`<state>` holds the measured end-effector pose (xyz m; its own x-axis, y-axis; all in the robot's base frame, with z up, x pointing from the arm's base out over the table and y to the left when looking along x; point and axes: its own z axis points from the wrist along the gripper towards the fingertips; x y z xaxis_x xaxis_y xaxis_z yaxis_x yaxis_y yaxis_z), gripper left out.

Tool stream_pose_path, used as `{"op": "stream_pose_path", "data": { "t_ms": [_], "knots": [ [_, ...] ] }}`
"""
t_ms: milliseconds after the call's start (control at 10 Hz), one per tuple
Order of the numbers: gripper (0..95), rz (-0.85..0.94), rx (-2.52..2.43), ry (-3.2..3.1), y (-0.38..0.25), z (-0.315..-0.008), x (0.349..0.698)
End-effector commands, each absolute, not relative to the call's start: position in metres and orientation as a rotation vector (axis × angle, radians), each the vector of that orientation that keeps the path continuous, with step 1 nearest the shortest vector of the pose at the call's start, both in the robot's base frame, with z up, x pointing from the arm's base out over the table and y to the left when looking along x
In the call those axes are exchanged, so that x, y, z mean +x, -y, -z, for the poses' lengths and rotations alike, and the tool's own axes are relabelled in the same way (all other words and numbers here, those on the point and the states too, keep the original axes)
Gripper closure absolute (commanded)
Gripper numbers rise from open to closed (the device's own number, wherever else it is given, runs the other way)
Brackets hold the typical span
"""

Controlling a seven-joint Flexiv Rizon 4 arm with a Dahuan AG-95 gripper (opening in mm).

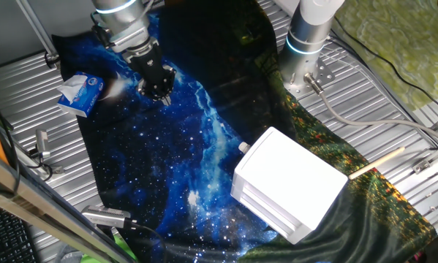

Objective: Grasp the handle and open the drawer

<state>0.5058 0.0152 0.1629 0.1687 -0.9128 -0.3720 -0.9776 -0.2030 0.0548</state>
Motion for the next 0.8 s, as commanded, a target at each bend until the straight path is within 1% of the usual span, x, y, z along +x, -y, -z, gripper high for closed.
{"op": "stream_pose_path", "data": {
  "t_ms": [100, 800],
  "knots": [
    [95.0, -0.506, -2.282, -1.783, -0.0155, -0.1633, 0.5066],
    [95.0, -0.503, -2.324, -1.784, -0.0155, -0.1633, 0.5066]
  ]
}}
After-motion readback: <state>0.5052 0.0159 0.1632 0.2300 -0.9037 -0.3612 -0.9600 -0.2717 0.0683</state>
